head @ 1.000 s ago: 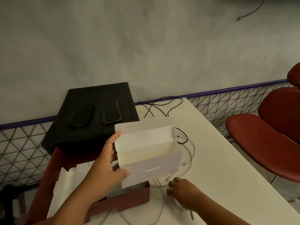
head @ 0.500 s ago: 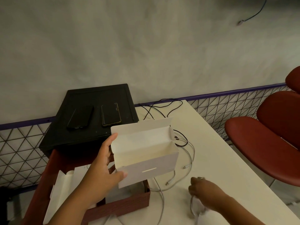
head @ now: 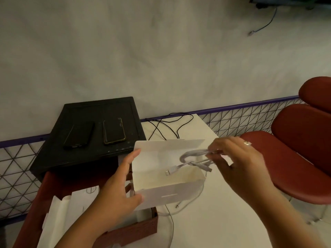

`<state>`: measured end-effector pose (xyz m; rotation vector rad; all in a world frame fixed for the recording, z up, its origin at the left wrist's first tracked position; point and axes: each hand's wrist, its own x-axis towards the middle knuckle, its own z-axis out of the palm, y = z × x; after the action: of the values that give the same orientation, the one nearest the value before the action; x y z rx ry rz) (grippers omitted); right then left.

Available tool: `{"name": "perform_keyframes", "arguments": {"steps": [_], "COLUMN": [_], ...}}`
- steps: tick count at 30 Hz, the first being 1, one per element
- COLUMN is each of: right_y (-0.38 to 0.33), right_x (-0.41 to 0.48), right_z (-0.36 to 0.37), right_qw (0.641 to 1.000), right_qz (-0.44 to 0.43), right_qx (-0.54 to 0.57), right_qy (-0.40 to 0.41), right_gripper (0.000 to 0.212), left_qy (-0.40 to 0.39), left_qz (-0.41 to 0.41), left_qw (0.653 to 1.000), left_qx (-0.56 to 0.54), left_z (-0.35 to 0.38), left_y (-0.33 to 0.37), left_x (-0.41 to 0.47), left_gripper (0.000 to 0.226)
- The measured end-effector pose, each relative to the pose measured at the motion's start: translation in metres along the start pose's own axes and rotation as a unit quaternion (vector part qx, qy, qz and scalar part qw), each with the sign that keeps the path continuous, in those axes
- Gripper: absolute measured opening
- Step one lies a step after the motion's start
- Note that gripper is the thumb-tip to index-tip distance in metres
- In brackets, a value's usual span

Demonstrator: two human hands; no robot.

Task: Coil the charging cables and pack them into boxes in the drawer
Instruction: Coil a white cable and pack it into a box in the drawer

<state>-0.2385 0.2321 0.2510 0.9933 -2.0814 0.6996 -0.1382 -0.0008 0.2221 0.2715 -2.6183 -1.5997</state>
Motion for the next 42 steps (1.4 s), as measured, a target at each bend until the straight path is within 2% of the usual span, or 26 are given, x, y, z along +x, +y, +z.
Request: {"name": "perform_keyframes", "arguments": {"steps": [3, 5, 8, 10, 14, 21, 29, 37, 40, 42], "right_y": [-0.006, -0.009, -0.013, -0.017, -0.018, -0.019, -0.033, -0.023, -0.01, -0.004], "right_x": [0.003, 0.005, 0.007, 0.005, 0.0, -0.001, 0.015, 0.001, -0.009, -0.017], "right_z": [0.009, 0.014, 0.023, 0.03, 0.037, 0.031, 0.029, 0.023, 0.02, 0.018], "right_qw": [0.995, 0.987, 0.968, 0.956, 0.947, 0.939, 0.9, 0.934, 0.963, 0.957], "right_qz": [-0.063, -0.099, -0.125, -0.136, -0.127, -0.023, -0.05, -0.018, 0.041, 0.133], "right_qx": [-0.015, -0.03, -0.039, -0.038, -0.033, 0.06, -0.018, 0.09, 0.159, 0.212], "right_qy": [-0.074, -0.124, -0.214, -0.257, -0.294, -0.338, -0.434, -0.345, -0.215, -0.144], "right_gripper": [0.011, 0.006, 0.023, 0.026, 0.026, 0.016, 0.026, 0.025, 0.023, 0.019], "left_qy": [-0.004, -0.004, -0.002, 0.004, 0.019, 0.019, 0.011, 0.02, 0.03, 0.037], "left_qz": [0.0, 0.008, 0.01, 0.015, 0.017, 0.018, 0.031, 0.021, 0.016, 0.017], "left_qw": [1.0, 1.0, 1.0, 0.999, 0.999, 0.999, 0.998, 0.997, 0.997, 0.997], "left_qx": [-0.003, -0.003, -0.019, -0.029, -0.031, -0.048, -0.047, -0.069, -0.075, -0.072], "left_z": [-0.001, -0.002, -0.002, -0.002, -0.004, -0.006, 0.0, -0.009, -0.016, -0.02], "left_y": [0.003, 0.003, 0.002, 0.001, -0.005, -0.015, -0.007, -0.021, -0.023, -0.025], "left_x": [-0.003, -0.005, -0.007, -0.007, -0.009, -0.012, -0.014, -0.014, -0.014, -0.014], "left_gripper": [0.09, 0.09, 0.09, 0.092, 0.095, 0.097, 0.094, 0.101, 0.102, 0.101]}}
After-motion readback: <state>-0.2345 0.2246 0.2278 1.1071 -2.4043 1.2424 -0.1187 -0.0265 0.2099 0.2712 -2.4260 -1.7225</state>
